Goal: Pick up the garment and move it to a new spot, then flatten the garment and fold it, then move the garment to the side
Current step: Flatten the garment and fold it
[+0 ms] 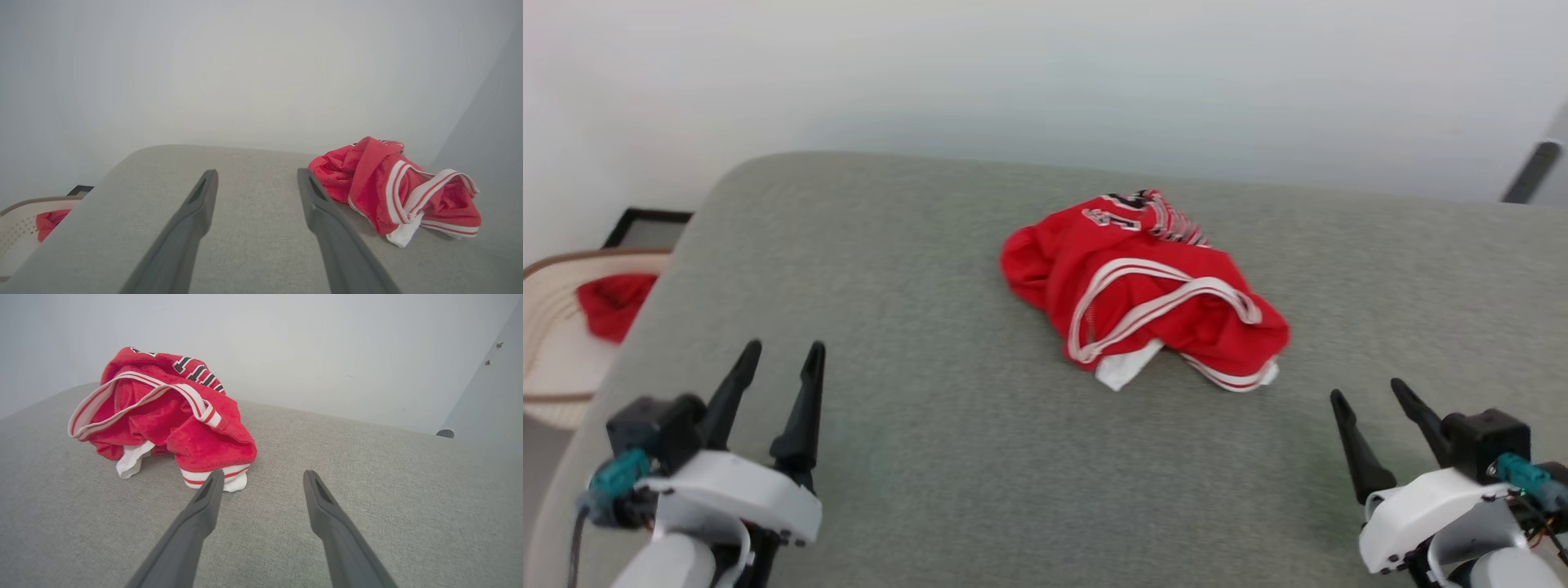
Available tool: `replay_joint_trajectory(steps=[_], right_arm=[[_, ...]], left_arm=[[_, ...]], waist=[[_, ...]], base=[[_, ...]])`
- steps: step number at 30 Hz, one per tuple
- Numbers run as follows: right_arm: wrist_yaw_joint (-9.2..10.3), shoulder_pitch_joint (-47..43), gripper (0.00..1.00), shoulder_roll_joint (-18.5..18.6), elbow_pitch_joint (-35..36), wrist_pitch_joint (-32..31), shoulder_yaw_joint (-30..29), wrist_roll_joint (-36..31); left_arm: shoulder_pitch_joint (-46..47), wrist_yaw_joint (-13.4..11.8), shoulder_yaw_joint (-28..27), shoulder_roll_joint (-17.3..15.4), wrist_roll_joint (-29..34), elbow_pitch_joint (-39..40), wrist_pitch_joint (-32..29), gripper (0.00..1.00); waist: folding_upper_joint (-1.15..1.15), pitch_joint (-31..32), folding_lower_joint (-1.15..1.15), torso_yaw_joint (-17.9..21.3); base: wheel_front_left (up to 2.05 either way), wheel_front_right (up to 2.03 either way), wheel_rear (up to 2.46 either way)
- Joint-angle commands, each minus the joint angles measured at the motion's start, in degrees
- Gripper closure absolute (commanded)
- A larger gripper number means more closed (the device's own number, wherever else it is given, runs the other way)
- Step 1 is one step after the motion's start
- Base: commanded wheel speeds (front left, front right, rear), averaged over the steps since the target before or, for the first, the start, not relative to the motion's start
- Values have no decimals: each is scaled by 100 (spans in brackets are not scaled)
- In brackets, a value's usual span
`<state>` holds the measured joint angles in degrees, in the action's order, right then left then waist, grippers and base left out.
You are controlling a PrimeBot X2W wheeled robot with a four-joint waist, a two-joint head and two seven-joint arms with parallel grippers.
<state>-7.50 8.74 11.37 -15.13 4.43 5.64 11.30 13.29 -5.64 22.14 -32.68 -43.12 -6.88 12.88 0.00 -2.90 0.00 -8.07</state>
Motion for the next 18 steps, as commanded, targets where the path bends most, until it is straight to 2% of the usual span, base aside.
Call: replay_joint_trajectory(steps=[1, 8, 18], right_arm=[[2, 70, 0, 55, 23, -78, -17, 81], [2, 241, 0, 311, 41, -823, -50, 321], [2, 469, 0, 601, 147, -1921, -179, 491]], left_arm=[[-121, -42, -54, 66, -4, -42, 72, 0], [-517, -14, -359, 454, 17, -166, 218, 0], [-686, 214, -842, 967, 394, -45, 232, 0]], waist=[[0, -68, 0, -309], [0, -167, 0, -757], [0, -489, 0, -1155]], base=[[0, 0, 0], [0, 0, 0], [0, 0, 0]])
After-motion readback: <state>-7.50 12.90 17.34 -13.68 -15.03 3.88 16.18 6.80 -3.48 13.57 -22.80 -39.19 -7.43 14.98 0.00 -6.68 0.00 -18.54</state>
